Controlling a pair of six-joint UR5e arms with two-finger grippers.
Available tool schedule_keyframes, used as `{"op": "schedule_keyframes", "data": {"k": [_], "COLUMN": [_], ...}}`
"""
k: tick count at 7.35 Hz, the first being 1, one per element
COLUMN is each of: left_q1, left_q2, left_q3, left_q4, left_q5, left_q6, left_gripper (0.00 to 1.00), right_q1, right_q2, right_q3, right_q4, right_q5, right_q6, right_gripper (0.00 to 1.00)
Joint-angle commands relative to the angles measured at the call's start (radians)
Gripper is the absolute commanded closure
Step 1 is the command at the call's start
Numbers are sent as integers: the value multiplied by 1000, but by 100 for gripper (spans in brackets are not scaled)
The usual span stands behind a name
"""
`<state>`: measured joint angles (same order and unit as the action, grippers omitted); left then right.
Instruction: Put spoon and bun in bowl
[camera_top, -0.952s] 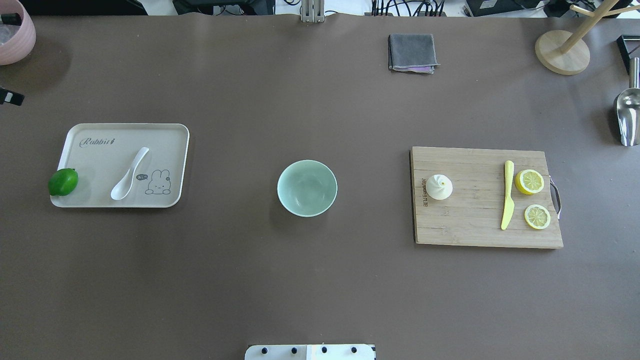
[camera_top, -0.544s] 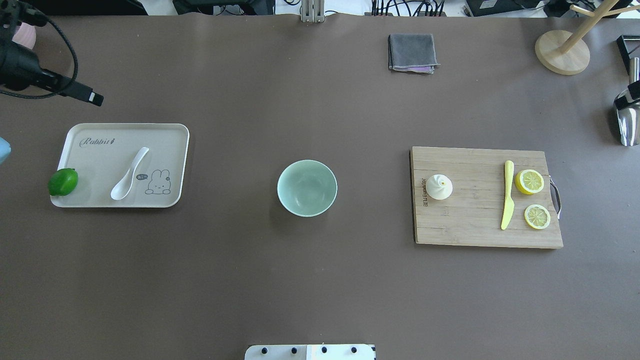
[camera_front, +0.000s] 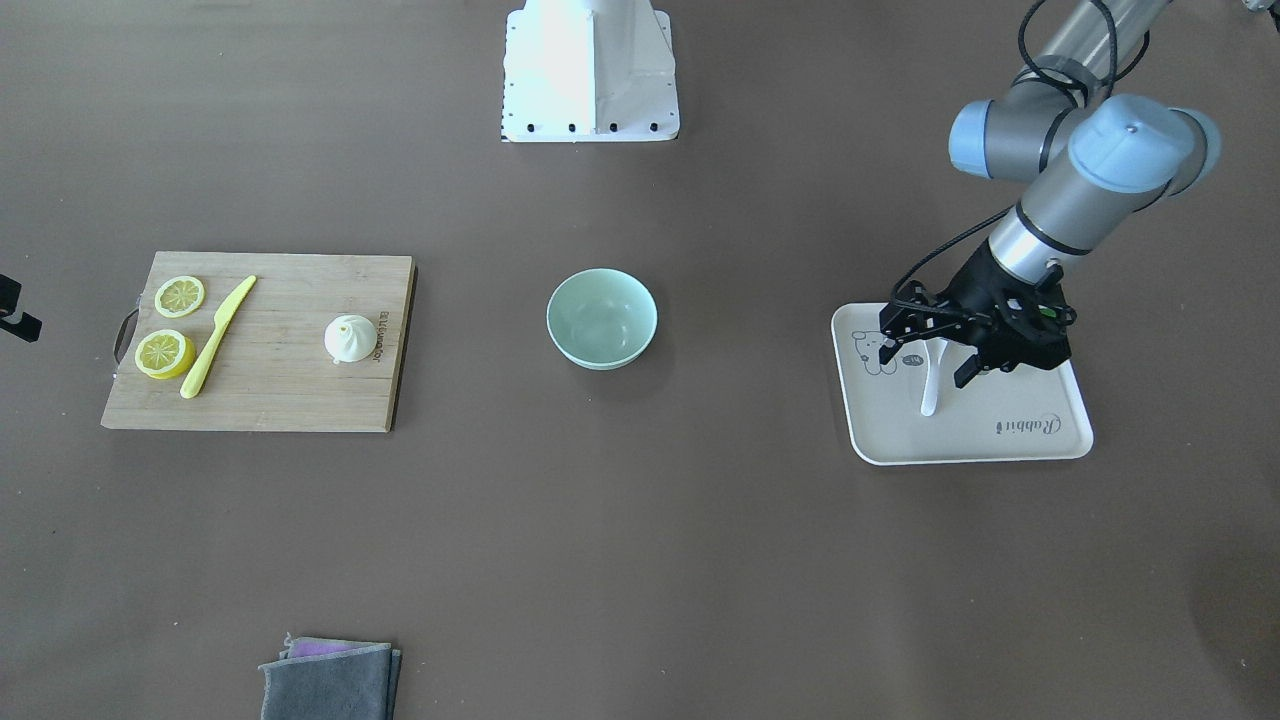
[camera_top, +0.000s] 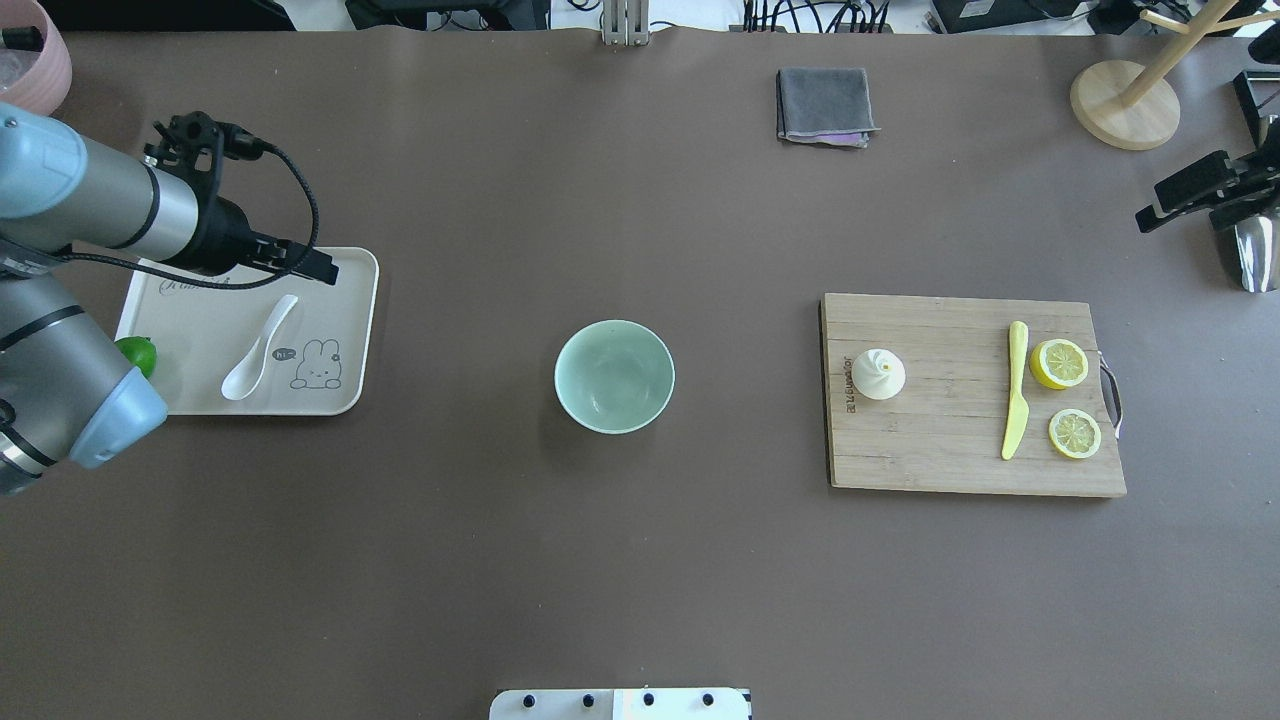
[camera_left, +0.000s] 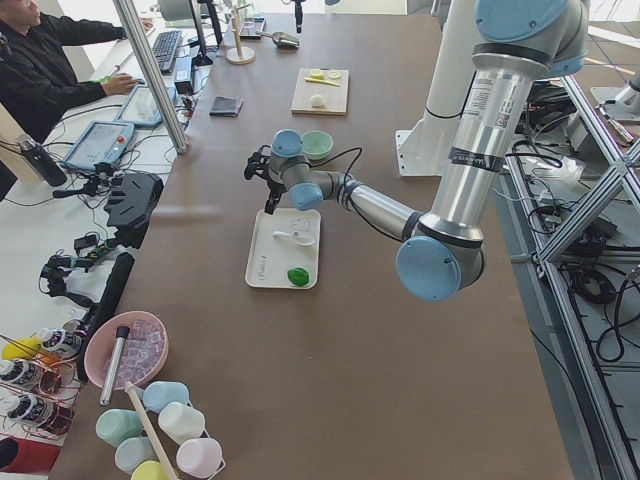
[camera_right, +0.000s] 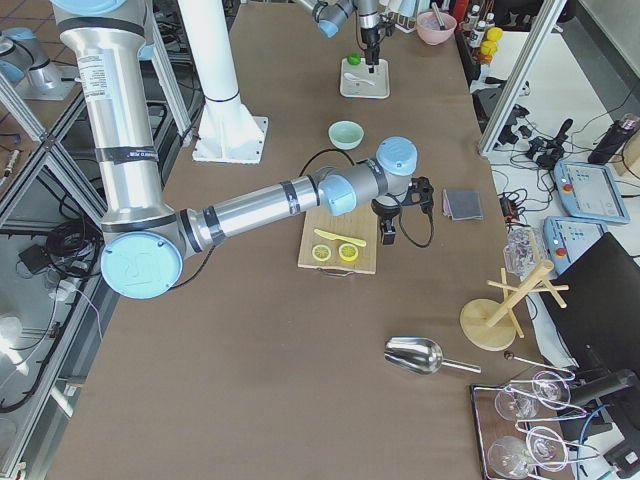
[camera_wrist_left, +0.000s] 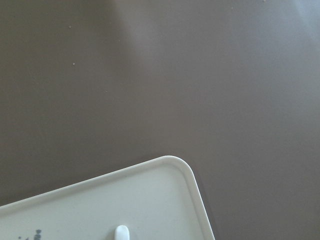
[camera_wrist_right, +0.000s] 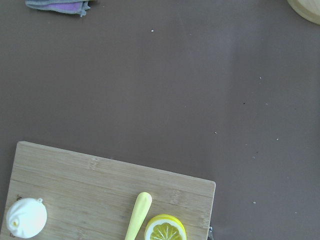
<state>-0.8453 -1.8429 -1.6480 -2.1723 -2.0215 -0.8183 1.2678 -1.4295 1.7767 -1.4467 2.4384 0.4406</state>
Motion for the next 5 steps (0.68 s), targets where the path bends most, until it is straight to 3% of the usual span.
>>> {"op": "schedule_keyframes", "data": {"k": [1, 5], "left_q1": [45, 43], "left_q2": [11, 71], "left_q3": [22, 40], "left_q4": [-4, -29], "left_q5": [64, 55], "left_q6": [-9, 76], "left_gripper": [1, 2], "right_q1": [-36, -123], "right_q2": [17, 46], "right_q3": [13, 20], "right_q4": [29, 66], "right_q5": [-10, -75], "right_q6": [81, 220], "right_gripper": [0, 0]}}
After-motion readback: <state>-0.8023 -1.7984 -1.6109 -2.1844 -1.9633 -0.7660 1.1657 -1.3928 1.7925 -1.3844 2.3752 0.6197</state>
